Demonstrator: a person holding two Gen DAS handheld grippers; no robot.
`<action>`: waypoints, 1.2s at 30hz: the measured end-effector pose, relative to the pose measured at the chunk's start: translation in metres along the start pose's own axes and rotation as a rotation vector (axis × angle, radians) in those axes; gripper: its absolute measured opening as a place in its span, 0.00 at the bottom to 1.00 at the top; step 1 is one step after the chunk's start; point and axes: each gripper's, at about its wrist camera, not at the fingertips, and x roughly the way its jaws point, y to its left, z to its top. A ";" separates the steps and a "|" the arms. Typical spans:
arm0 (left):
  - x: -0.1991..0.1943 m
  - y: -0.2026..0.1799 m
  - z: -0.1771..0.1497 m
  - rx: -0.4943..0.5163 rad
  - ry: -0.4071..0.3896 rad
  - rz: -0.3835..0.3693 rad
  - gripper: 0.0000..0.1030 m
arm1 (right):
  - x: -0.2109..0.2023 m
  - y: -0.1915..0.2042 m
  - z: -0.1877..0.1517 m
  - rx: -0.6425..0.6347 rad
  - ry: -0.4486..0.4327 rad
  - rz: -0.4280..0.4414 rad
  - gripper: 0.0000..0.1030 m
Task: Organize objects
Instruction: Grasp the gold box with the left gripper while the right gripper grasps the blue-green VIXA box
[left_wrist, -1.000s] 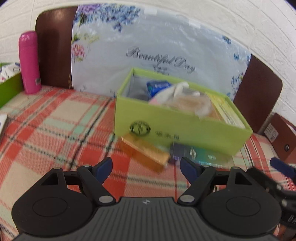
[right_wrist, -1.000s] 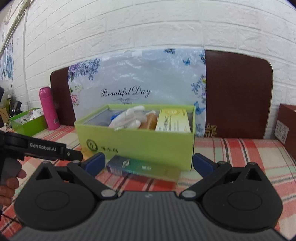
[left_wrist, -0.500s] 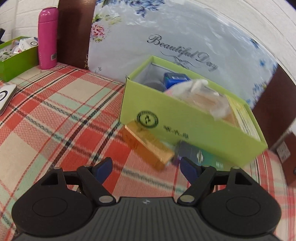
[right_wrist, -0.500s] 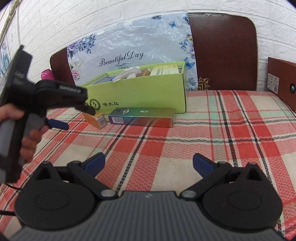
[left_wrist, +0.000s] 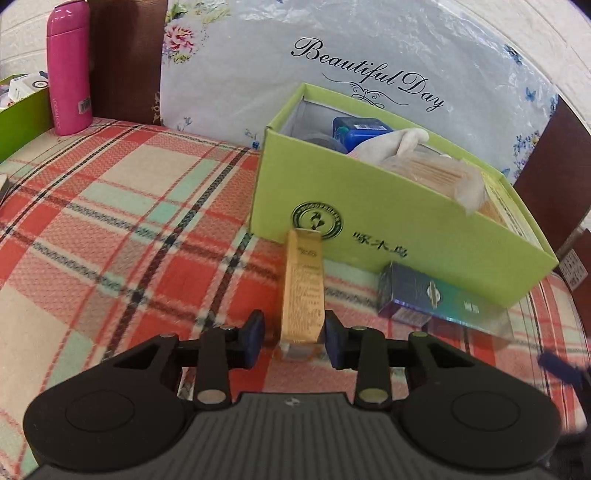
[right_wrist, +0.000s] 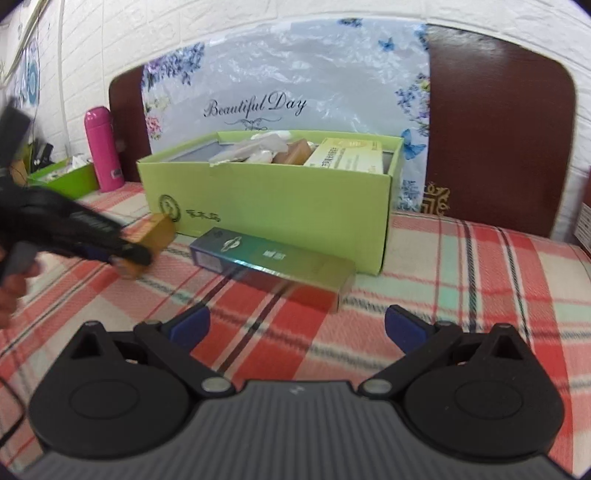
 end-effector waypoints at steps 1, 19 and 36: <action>-0.003 0.002 -0.001 0.004 0.003 -0.006 0.37 | 0.010 -0.002 0.004 -0.011 0.010 -0.006 1.00; 0.000 0.007 0.004 0.075 -0.021 0.015 0.48 | 0.022 0.035 0.017 -0.106 0.007 0.211 0.95; -0.037 -0.026 -0.054 0.336 0.068 -0.102 0.24 | -0.052 0.051 -0.041 0.050 0.122 0.099 0.39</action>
